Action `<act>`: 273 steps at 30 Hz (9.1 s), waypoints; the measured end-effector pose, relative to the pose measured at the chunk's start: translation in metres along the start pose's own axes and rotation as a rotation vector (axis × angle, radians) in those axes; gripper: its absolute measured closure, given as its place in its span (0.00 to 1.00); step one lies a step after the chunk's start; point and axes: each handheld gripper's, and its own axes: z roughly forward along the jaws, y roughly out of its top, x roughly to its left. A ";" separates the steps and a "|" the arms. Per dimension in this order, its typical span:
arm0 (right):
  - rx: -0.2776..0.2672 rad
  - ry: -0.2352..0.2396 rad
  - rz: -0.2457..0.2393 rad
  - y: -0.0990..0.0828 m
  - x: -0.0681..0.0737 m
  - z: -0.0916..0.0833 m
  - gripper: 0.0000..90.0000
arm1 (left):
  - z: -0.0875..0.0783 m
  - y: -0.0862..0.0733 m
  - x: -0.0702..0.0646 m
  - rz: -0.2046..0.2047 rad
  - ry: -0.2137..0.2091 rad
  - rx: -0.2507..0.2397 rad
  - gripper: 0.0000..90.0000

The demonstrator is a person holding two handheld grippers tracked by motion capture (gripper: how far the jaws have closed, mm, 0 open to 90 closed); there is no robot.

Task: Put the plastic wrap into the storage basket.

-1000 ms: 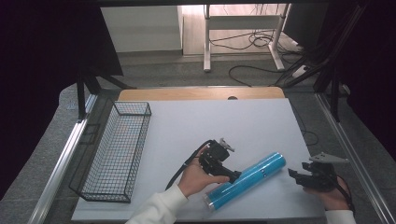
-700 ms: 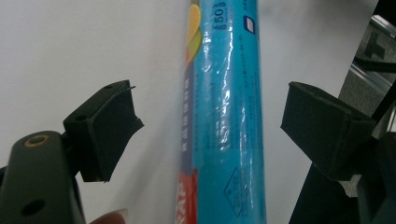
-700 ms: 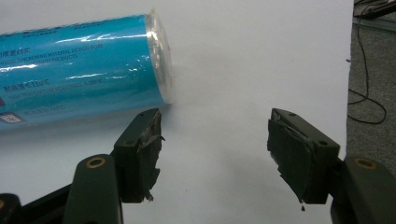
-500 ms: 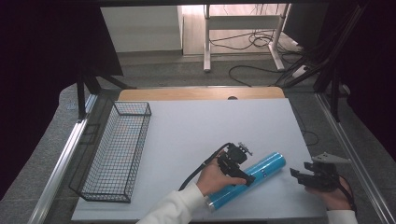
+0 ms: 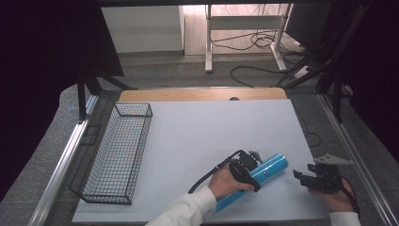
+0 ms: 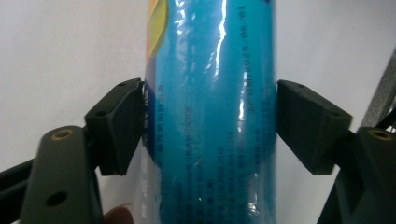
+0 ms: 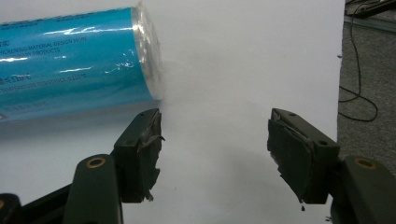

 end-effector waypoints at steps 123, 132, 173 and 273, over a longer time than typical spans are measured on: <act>-0.044 0.111 -0.092 0.011 0.023 -0.001 0.26 | -0.239 -0.086 0.144 -0.282 0.225 -0.160 0.35; -0.037 0.104 -0.088 0.010 0.023 0.000 0.26 | -0.254 -0.096 0.146 -0.295 0.241 -0.169 0.35; -0.032 0.099 -0.101 0.014 0.026 0.003 0.27 | -0.274 -0.197 0.208 -0.555 0.347 -0.099 0.35; -0.058 0.131 -0.122 0.015 0.036 -0.003 0.26 | -0.124 -0.211 0.093 -0.261 0.280 -0.332 0.21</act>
